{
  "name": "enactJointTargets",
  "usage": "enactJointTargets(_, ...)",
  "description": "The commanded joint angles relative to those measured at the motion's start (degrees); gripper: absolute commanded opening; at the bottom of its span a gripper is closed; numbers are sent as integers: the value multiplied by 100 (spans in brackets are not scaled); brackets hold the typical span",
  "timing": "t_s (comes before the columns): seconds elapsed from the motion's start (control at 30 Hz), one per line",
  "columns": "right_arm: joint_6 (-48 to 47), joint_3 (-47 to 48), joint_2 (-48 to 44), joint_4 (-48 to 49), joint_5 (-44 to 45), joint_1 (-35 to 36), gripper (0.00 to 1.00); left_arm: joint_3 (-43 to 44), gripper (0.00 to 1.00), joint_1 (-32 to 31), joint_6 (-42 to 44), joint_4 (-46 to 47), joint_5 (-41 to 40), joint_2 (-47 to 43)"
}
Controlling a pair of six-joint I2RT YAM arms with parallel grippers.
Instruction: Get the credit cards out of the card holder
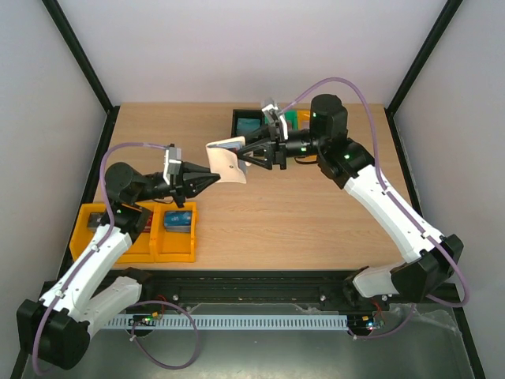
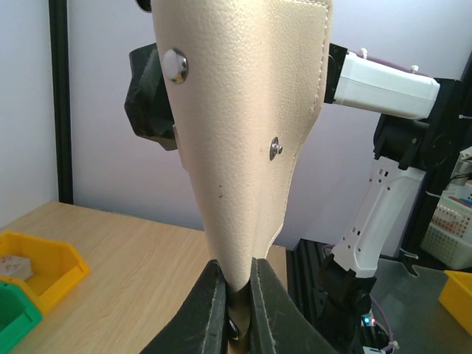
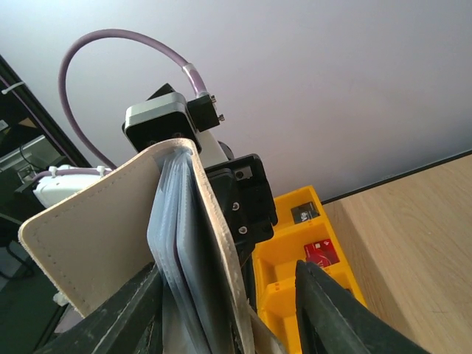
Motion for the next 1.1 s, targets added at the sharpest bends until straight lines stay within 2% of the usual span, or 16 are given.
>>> enactJointTargets(0.0,-109,76,30,-41,91,-6,45,-6,2,-33,197,380,250,-128)
enactJointTargets(0.17,-52,193,115,-206,221,87,49,7,2,-65,253,291,153,-94)
enactJointTargets(0.23,-59,194,157,-259,277,213,47,12,2,-71,260,231,73,-88)
enactJointTargets(0.3,-35,207,210,-252,309,353,37,21,2,-81,266,142,-44,-78)
enactJointTargets(0.43,141,240,316,-156,336,482,6,18,2,-103,414,-99,-398,-66)
enactJointTargets(0.5,115,290,340,-203,395,482,2,16,2,-108,530,-237,-607,-69)
enactJointTargets(0.53,111,309,341,-193,459,482,2,17,10,-110,566,-325,-798,-76)
enactJointTargets(0.6,128,347,325,-265,1046,482,2,-6,55,-108,564,-544,-1516,-88)
enactJointTargets(0.63,152,393,324,-389,1615,482,2,-20,72,-109,559,-671,-1965,-94)
enactJointTargets(0.67,205,451,347,-563,2309,489,2,-26,82,-108,563,-788,-2489,-99)
enactJointTargets(0.73,102,965,569,-1402,4067,676,2,-29,87,-93,634,-1025,-3276,-87)
enactJointTargets(0.8,-195,1669,1065,-2409,5973,1184,2,-29,89,-86,843,-1211,-3559,-59)
enactJointTargets(0.87,-130,2241,1451,-3100,7218,1620,2,-21,93,-90,929,-1375,-3677,-33)
enactJointTargets(0.97,22,2645,1693,-3292,8013,1880,2,-47,99,-90,850,-1475,-3828,-31)
enactJointTargets(1.07,-85,2782,1805,-3235,8103,2073,1,-80,99,-82,757,-1485,-3974,-27)
